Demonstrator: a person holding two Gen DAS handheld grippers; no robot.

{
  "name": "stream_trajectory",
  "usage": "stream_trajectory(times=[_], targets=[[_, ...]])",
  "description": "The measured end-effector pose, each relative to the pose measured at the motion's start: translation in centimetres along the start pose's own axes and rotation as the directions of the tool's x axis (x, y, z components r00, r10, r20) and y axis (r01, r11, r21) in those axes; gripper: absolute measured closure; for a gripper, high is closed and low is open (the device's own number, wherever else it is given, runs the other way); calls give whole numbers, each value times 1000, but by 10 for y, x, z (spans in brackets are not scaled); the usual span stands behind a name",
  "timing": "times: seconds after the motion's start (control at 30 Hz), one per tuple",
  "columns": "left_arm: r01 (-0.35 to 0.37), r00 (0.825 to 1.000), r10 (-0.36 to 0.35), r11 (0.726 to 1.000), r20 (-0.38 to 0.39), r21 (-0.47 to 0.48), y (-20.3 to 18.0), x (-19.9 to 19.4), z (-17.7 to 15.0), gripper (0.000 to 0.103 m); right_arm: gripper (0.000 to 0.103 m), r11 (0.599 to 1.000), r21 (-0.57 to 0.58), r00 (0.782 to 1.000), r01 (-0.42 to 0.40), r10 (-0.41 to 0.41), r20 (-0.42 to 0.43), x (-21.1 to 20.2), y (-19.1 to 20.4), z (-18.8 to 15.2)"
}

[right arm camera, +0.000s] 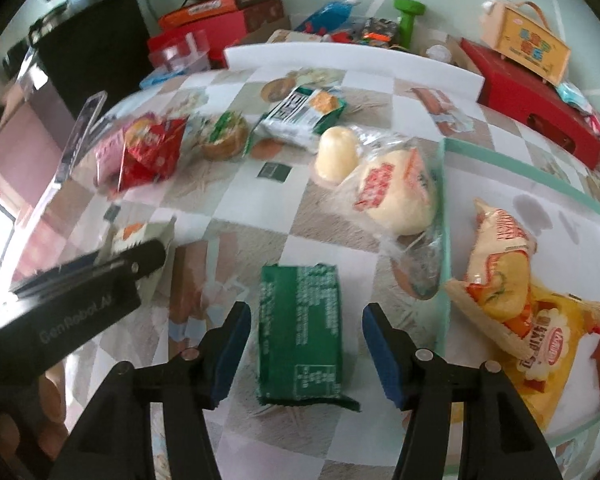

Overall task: Organize snacks
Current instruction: 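Lift the green pack and white bag off the table with both grippers, then carry both packs over the white tray and open both grippers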

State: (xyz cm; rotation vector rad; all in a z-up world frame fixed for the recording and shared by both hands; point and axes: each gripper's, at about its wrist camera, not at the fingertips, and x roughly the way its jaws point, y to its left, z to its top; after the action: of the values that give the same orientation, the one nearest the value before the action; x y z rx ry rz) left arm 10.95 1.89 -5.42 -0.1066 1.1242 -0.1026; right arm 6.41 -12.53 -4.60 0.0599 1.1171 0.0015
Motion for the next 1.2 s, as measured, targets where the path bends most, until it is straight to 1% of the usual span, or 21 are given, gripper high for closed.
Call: stream_trajectory(times=[0.1,0.23,0.27,0.33,0.43,0.53,0.73,0.9,1.07,1.13,1.2], targets=[[0,1000,0,1000,-3,4,-1,2,0,46,42,999,-31,1000,13,-13,-24,7,8,-2],[3,1000,-3,1000,-5,2,-1,3,1,46,54,999,-30,999,36,-37,-36,11,5,-4],[1,1000,-1,1000,-6,3,-1,3,1,46,55,999,-26,998,44,-45,-35,11,3,-4],[-2,1000,2,1000,-6,4,-1,4,2,46,60,999,-16,998,47,-47,-36,10,0,-4],[-5,1000,5,1000,-6,6,-2,4,2,46,60,999,-22,998,49,-50,-36,10,0,-3],[-7,1000,7,1000,-6,9,-3,5,2,46,60,1000,-13,1000,15,-15,-23,6,1,-1],[-4,1000,4,1000,4,1,-1,0,3,46,60,999,-11,997,-34,34,64,-21,6,4],[5,999,-5,1000,48,-5,-1,-14,5,46,60,999,-11,990,-43,44,130,-43,7,8],[19,996,-19,1000,88,3,-9,-29,8,46,60,999,26,986,-34,29,164,-56,-5,9],[29,994,-30,1000,104,10,-15,-35,11,46,61,998,61,984,-20,8,180,-61,-18,9],[51,991,-53,998,124,22,-24,-41,14,46,61,993,120,980,1,-25,198,-69,-38,9]])
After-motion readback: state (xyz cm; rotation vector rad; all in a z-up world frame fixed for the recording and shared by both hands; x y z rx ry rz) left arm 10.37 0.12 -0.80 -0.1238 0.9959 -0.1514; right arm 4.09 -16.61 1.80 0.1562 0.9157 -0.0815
